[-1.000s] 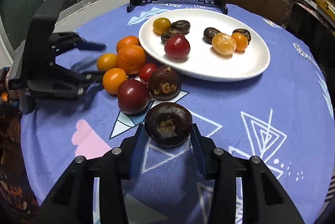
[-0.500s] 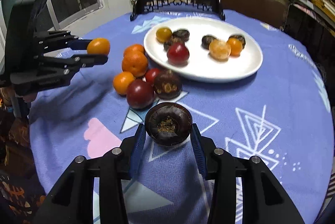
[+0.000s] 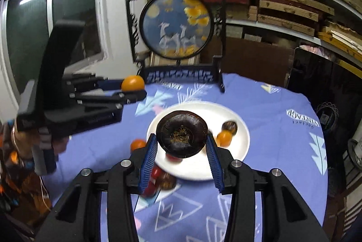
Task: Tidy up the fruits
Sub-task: 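Carry an orange with the left gripper while the right carries a dark fruit to the plate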
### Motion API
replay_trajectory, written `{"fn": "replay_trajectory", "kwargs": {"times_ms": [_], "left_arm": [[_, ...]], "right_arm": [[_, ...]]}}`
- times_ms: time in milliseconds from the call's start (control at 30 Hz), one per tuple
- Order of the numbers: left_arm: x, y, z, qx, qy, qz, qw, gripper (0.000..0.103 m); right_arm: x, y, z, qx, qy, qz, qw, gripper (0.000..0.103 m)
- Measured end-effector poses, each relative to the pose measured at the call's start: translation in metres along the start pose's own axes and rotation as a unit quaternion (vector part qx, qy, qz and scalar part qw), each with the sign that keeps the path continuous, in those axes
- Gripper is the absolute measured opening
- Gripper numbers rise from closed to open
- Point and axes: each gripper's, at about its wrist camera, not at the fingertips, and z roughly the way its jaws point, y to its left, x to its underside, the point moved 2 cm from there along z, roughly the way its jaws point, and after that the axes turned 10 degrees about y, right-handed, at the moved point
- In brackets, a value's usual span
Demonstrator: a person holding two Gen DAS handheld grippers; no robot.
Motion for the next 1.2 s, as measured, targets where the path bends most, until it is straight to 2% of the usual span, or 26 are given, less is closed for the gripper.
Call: {"fn": "replay_trajectory", "kwargs": {"times_ms": [167, 467, 767, 833, 867, 900, 933, 1000, 1200], "left_arm": [[-0.014, -0.001, 0.017, 0.002, 0.007, -0.004, 1.0000, 0.036], [-0.020, -0.004, 0.070, 0.003, 0.042, 0.008, 0.9991, 0.036], [-0.019, -0.013, 0.126, -0.039, 0.089, 0.030, 0.9948, 0.036], [-0.017, -0.013, 0.133, -0.043, 0.093, 0.031, 0.9943, 0.038], [-0.017, -0.012, 0.136, -0.051, 0.093, 0.030, 0.9939, 0.045], [-0.017, -0.011, 0.136, -0.058, 0.091, 0.028, 0.9937, 0.062], [-0.016, -0.008, 0.136, -0.067, 0.083, 0.023, 0.9940, 0.072], [-0.015, -0.002, 0.132, -0.071, 0.070, 0.018, 0.9948, 0.072], [-0.002, 0.015, 0.123, -0.066, 0.073, 0.003, 0.9951, 0.072]], "right_arm": [[-0.018, -0.018, 0.014, -0.004, -0.002, 0.016, 1.000, 0.044], [-0.025, -0.041, 0.064, -0.009, 0.033, 0.036, 0.999, 0.044], [-0.038, -0.053, 0.122, -0.002, 0.069, 0.052, 0.996, 0.044], [-0.041, -0.054, 0.136, -0.001, 0.078, 0.054, 0.995, 0.045], [-0.042, -0.056, 0.142, 0.001, 0.082, 0.055, 0.995, 0.045], [-0.043, -0.057, 0.145, 0.007, 0.079, 0.056, 0.995, 0.054], [-0.043, -0.058, 0.147, 0.015, 0.071, 0.062, 0.995, 0.065], [-0.042, -0.060, 0.145, 0.009, 0.064, 0.072, 0.995, 0.066], [-0.024, -0.054, 0.124, -0.003, 0.066, 0.069, 0.995, 0.069]]}}
